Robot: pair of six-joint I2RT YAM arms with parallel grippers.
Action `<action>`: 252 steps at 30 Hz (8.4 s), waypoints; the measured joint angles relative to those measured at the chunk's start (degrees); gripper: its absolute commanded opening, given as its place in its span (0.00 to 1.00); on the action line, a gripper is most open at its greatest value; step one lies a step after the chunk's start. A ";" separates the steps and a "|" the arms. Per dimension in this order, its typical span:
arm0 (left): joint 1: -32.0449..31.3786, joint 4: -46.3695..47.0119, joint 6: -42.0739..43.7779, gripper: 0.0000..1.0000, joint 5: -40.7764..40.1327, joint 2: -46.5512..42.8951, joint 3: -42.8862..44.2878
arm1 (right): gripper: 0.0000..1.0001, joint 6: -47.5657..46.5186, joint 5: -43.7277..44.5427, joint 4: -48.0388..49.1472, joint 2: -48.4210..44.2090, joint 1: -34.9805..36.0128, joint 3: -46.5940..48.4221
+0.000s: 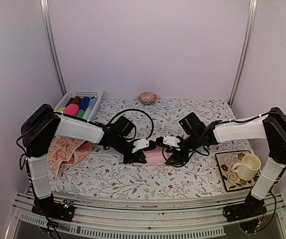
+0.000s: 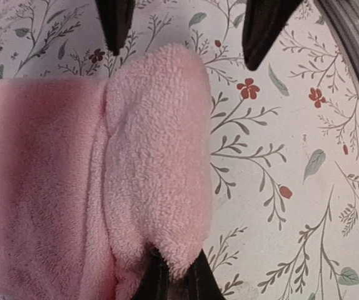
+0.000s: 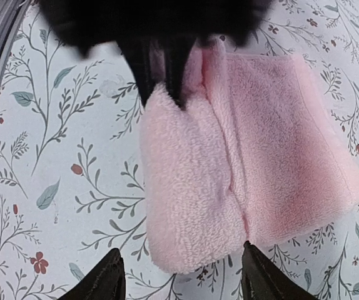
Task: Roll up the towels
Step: Roll the towel at the center of the board.
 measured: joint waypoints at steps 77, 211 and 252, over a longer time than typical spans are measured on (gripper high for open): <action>13.51 -8.31 -14.45 0.97 9.90 -4.37 4.79 | 0.03 -5.22 12.13 16.65 7.74 5.86 -0.24; 11.47 -32.72 -8.90 0.04 26.86 24.46 37.62 | 0.65 -21.00 17.66 31.04 4.20 5.81 -6.91; 12.07 -8.02 -9.84 0.97 10.86 -8.37 2.78 | 0.21 -5.29 6.36 6.36 11.61 0.63 10.12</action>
